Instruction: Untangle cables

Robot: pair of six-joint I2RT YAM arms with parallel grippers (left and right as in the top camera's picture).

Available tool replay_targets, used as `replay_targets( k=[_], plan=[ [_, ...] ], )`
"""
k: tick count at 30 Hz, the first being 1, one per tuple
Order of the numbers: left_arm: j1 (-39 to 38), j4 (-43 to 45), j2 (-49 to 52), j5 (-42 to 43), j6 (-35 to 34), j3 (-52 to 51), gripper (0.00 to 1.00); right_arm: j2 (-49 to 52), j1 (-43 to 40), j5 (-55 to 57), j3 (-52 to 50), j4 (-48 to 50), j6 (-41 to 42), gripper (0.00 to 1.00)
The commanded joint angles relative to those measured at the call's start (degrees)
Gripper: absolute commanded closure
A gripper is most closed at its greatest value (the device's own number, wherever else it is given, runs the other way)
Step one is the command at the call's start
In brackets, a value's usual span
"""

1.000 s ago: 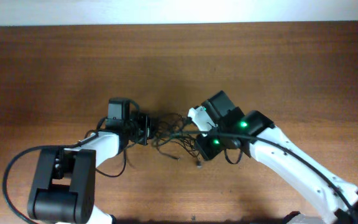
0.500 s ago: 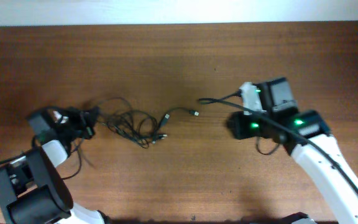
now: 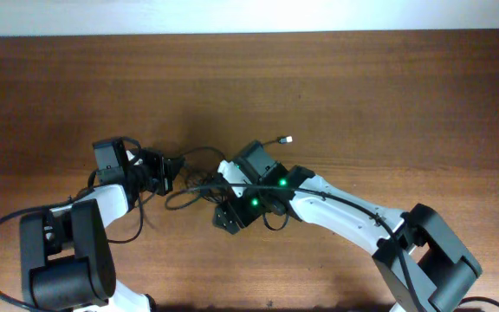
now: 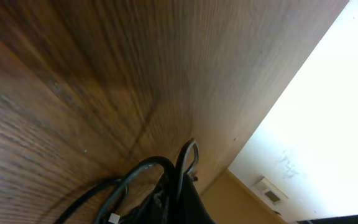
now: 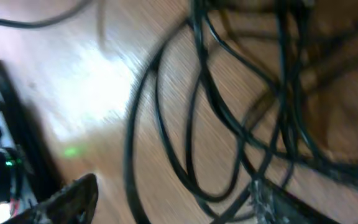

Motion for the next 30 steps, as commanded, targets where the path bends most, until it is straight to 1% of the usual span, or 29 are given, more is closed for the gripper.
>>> replay_targets(
  k=[1, 3, 5, 7, 9, 11, 12, 14, 17, 19, 21, 22, 23, 24, 25, 26, 27, 28, 29, 30],
  plan=[
    [-0.5, -1.3, 0.3, -1.1, -0.5, -0.2, 1.00, -0.4, -1.3, -2.6, 0.2, 3.0, -1.4, 0.22],
    [-0.5, -2.2, 0.3, -2.2, -0.1, -0.2, 1.00, -0.4, -3.9, -1.6, 0.5, 5.6, -1.4, 0.22],
    [-0.5, -3.1, 0.3, -3.0, -0.1, -0.2, 1.00, -0.7, -6.4, -2.3, 1.7, 5.0, -1.4, 0.22],
    [-0.5, -3.2, 0.3, -3.0, -0.1, -0.2, 1.00, -0.7, -7.7, -9.1, 2.1, 6.3, -2.6, 0.22],
    [-0.5, -3.2, 0.3, -2.9, -0.1, -0.2, 1.00, -0.5, -7.3, -13.5, 2.1, 6.7, -3.1, 0.22],
    [-0.5, -3.2, 0.3, -2.9, -0.1, -0.2, 1.00, 0.7, -6.5, -19.9, 2.0, 6.8, -2.8, 0.26],
    [-0.5, -3.2, 0.3, -2.9, -0.1, -0.2, 1.00, 1.2, -6.5, -21.4, 2.0, 6.7, -2.6, 0.28],
    [-0.5, -3.2, 0.3, -2.9, -0.1, -0.2, 1.00, 2.6, -6.5, -21.9, 1.8, 6.1, -0.5, 0.30],
    [-0.5, -3.2, 0.3, -2.7, -0.1, -0.2, 1.00, 4.2, -5.6, -20.9, 1.6, 6.1, -0.3, 0.30],
    [-0.5, -3.3, 0.3, -2.5, -0.1, -0.2, 1.00, 5.7, -4.2, -17.0, 1.6, 6.0, -0.2, 0.29],
    [-0.5, -3.2, 0.3, -2.3, -0.1, -0.2, 1.00, 7.3, -3.2, -16.9, 1.6, 6.2, 0.0, 0.29],
    [-0.5, -3.2, 0.3, -2.3, -0.1, -0.2, 1.00, 7.3, -2.7, -17.7, 1.6, 5.7, -0.1, 0.31],
    [-0.5, -2.9, 0.3, -2.3, -0.1, -0.2, 1.00, 7.3, -2.3, -20.3, 1.6, 5.5, -1.1, 0.34],
    [-0.4, -1.8, 0.3, -2.5, -0.2, -0.2, 1.00, 7.3, -2.1, -26.2, 1.6, 5.5, -3.9, 0.38],
    [0.0, 1.8, 0.3, -2.5, -0.2, -0.1, 1.00, 7.3, -2.1, -33.2, 1.6, 3.2, -9.1, 0.54],
    [0.7, 5.6, 0.3, -2.5, -0.2, -0.1, 1.00, 7.3, -2.1, -33.9, 1.6, -1.2, -13.4, 0.66],
    [1.5, 10.5, 0.3, -2.4, -1.1, -0.1, 1.00, 7.3, -2.1, -32.8, 1.6, -5.5, -17.7, 0.78],
    [2.8, 17.9, 0.3, -2.1, -3.8, -0.1, 1.00, 7.3, -2.1, -28.7, 1.6, -13.7, -24.5, 0.91],
    [4.0, 24.6, 0.3, -1.4, -7.1, -0.1, 1.00, 7.3, -2.1, -22.9, 1.6, -19.8, -27.3, 0.96],
    [5.2, 31.5, 0.3, -0.3, -10.8, -0.1, 1.00, 7.3, -2.1, -18.3, 1.6, -22.9, -27.5, 0.96]
  ],
)
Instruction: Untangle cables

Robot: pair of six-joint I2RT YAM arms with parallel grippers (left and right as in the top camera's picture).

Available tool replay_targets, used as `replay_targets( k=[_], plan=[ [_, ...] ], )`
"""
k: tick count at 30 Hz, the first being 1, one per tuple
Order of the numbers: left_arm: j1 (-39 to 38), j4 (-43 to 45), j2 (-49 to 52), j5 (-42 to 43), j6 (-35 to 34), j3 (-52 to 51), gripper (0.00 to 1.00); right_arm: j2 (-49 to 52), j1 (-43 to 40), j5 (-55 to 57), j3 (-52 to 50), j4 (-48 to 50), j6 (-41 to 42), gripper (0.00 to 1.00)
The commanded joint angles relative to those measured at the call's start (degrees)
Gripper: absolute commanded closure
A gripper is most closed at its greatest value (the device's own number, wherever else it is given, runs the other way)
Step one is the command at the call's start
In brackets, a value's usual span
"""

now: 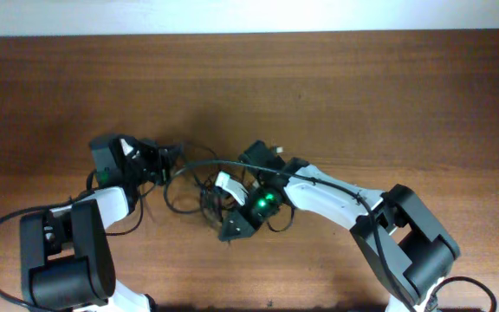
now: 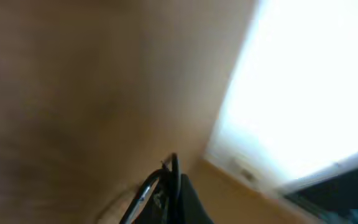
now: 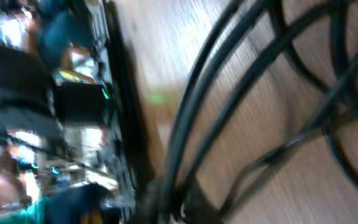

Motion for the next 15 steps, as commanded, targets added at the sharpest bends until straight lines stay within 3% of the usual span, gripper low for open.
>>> replay_targets(
  k=[1, 4, 8, 11, 15],
  plan=[
    [5.3, 19.2, 0.2, -2.7, -10.6, 1.6, 1.00, 0.2, 0.9, 9.3, -1.5, -11.0, -9.5, 0.96],
    [7.6, 32.5, 0.2, -2.4, -15.0, 1.6, 1.00, 0.2, -0.1, 22.4, -1.5, -15.9, -8.1, 0.96],
    [15.5, 48.5, 0.2, -1.9, -21.7, 1.6, 1.00, 0.2, -10.8, 35.9, -1.5, -16.7, 5.0, 0.96],
    [21.1, 52.1, 0.2, 3.5, -22.4, 1.6, 1.00, 0.2, -22.0, 41.5, -1.5, -16.7, 11.0, 0.96],
    [23.8, 52.1, 0.2, 13.4, -15.6, 1.6, 1.00, 0.2, -38.5, 43.1, -1.3, -17.0, 12.7, 0.96]
  ],
)
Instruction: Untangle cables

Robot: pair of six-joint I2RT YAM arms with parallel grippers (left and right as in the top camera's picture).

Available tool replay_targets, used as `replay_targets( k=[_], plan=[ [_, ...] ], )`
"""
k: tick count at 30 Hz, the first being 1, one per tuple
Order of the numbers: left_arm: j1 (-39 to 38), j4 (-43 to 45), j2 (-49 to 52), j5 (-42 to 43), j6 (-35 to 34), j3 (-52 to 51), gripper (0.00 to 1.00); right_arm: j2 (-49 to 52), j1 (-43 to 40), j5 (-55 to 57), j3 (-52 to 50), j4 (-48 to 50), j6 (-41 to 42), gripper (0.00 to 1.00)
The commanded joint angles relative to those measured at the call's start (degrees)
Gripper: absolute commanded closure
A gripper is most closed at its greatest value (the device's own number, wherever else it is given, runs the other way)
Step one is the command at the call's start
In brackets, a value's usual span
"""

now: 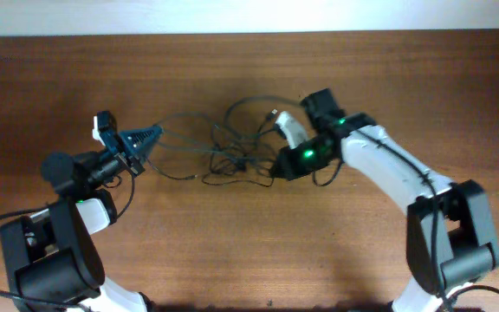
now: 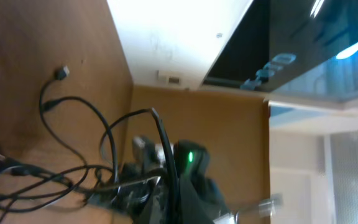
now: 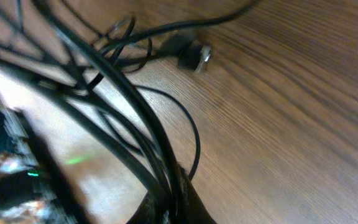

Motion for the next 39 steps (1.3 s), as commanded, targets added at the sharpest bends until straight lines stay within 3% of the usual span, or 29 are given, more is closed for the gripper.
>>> replay_targets(
  k=[1, 4, 7, 12, 15, 16, 18, 19, 20, 21, 22, 26, 29, 31, 34, 35, 36, 39],
  plan=[
    [11.8, 3.2, -1.6, -20.3, 6.8, 4.7, 1.00, 4.2, -19.6, 27.1, -6.9, -8.2, 5.1, 0.96],
    [12.5, 7.8, -1.6, -20.6, 9.5, 4.8, 1.00, 2.2, -33.2, 30.4, -5.9, -11.3, 12.2, 0.96],
    [11.5, 9.4, -1.6, -17.5, 10.8, 4.8, 1.00, -0.3, -39.3, 24.1, -5.9, -11.5, 10.6, 0.96],
    [-1.9, 9.4, -1.6, -14.5, 11.8, 4.8, 1.00, -9.3, -34.6, 21.5, -5.9, -12.1, 9.5, 0.92],
    [-14.1, 8.3, -1.6, -16.9, 20.6, 5.4, 0.82, -20.4, -30.6, 21.5, -5.7, -13.6, 9.6, 0.78],
    [-17.9, 5.4, -1.6, -18.6, 23.0, 5.7, 0.82, -24.3, -30.1, 21.0, -5.5, -14.6, 9.6, 0.78],
    [-24.5, -4.0, -1.6, -22.7, 30.5, 6.5, 0.87, -31.4, -30.0, 20.3, -5.5, -15.7, 9.7, 0.70],
    [-29.1, -13.8, -2.0, -27.7, 37.4, 7.3, 0.88, -36.5, -30.0, 20.3, -5.5, -16.1, 9.7, 0.60],
    [-33.8, -24.8, -2.9, -34.5, 44.3, 8.3, 0.96, -40.5, -30.0, 20.3, -5.5, -16.3, 9.7, 0.52],
    [-36.5, -31.2, -3.5, -38.9, 48.0, 9.0, 1.00, -42.9, -30.0, 20.4, -5.5, -16.3, 9.7, 0.48],
    [-40.8, -41.1, -4.6, -45.9, 52.8, 10.6, 1.00, -45.2, -30.0, 20.5, -5.5, -16.3, 9.7, 0.45],
    [-57.4, -66.5, -8.5, -62.4, 72.1, 15.0, 1.00, -48.9, -30.0, 20.5, -5.5, -16.3, 9.7, 0.40],
    [-67.0, -85.0, -14.8, -71.5, 80.2, 18.9, 1.00, -46.9, -30.0, 20.4, -5.5, -16.3, 9.7, 0.39],
    [-71.1, -96.1, -23.0, -72.6, 83.6, 22.6, 0.94, -44.5, -30.0, 18.8, -5.5, -16.6, 9.7, 0.36],
    [-71.6, -103.7, -33.6, -84.0, 83.5, 23.6, 0.77, -40.5, -29.7, 14.4, -5.5, -17.0, 9.7, 0.31],
    [-71.3, -106.3, -38.4, -89.8, 83.4, 23.6, 0.39, -38.5, -28.7, 13.3, -5.5, -16.9, 9.7, 0.30],
    [-71.1, -108.2, -42.5, -96.3, 81.7, 23.6, 0.21, -36.6, -27.1, 12.9, -5.5, -16.9, 9.7, 0.29],
    [-69.7, -113.4, -50.2, -114.0, 71.1, 23.6, 0.18, -30.7, -19.4, 12.9, -5.5, -14.8, 9.7, 0.29]
  ],
)
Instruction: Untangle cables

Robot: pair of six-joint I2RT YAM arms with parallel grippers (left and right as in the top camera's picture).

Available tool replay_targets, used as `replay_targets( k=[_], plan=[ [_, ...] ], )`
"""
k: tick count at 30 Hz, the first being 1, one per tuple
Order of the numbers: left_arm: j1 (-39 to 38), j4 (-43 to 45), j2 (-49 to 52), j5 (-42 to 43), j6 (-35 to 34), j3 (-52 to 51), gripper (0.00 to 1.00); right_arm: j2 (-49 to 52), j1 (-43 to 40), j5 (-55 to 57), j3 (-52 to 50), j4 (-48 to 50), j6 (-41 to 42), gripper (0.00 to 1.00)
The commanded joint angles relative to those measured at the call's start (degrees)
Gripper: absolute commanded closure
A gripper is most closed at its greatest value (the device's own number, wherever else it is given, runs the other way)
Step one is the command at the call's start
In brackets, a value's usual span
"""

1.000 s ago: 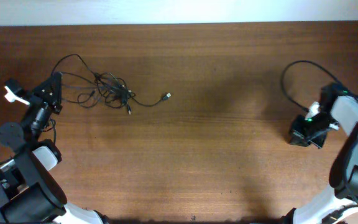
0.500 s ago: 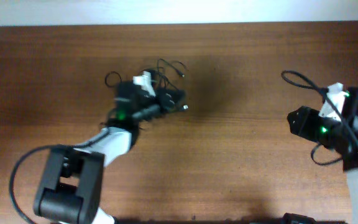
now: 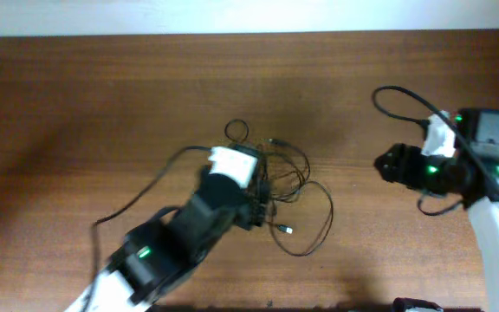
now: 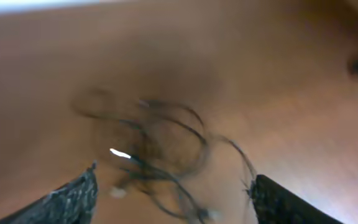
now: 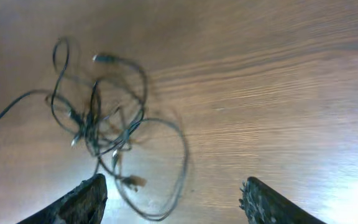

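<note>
The black cables (image 3: 280, 186) lie in a loose heap at the middle of the table, small plugs showing at their ends. One strand (image 3: 137, 204) runs off to the lower left. My left gripper (image 3: 258, 204) hangs right over the heap, open; in the blurred left wrist view its fingers (image 4: 73, 198) stand wide apart above the cables (image 4: 160, 140). My right gripper (image 3: 386, 165) is off to the right, apart from the heap and open. The right wrist view shows the tangle (image 5: 98, 118) ahead of that gripper (image 5: 176, 196), with nothing between the fingers.
Bare wooden table (image 3: 102, 104) surrounds the heap. The pale wall edge (image 3: 249, 17) runs along the far side. A black loop (image 3: 401, 100) arches from the right arm itself.
Both grippers were shut on cables stretched between them; now both are open and the cables lie heaped mid-table. The left arm is now over the heap, the right arm far to the right.
First the two grippers were close together at the tangle left of centre, the left shut on a cable. Then they stood far apart, both shut on the cables strung out between them. Now the cables are let go and lie in a looser heap.
</note>
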Motion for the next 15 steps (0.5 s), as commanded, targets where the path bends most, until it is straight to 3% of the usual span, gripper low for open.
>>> replay_targets(
  k=[1, 3, 5, 9, 12, 15],
  plan=[
    [2.2, -5.1, -6.6, -23.3, -13.8, 0.6, 0.14, 7.0, 10.0, -1.9, 0.5, 3.4, -0.2, 0.29],
    [4.3, -8.5, -7.0, -24.0, -22.9, 0.6, 0.14, 11.6, 15.6, -1.9, 0.5, 5.9, -0.2, 0.27],
    [7.1, -10.2, -5.9, -24.0, -26.9, 0.6, 0.15, 16.2, 19.3, -2.1, 0.5, 7.0, 1.2, 0.26],
    [11.1, -10.2, -3.7, -23.9, -32.0, 0.6, 0.01, 21.7, 23.4, -22.3, 0.5, 12.0, -7.4, 0.25],
    [12.3, -10.2, -0.7, -22.3, -33.4, 0.6, 0.01, 23.1, 24.3, -36.4, 0.5, 18.1, -8.4, 0.23],
    [12.3, -10.2, 2.4, -20.1, -36.7, 0.6, 0.01, 23.1, 24.3, -43.5, 0.5, 21.6, -8.4, 0.24]
  ],
)
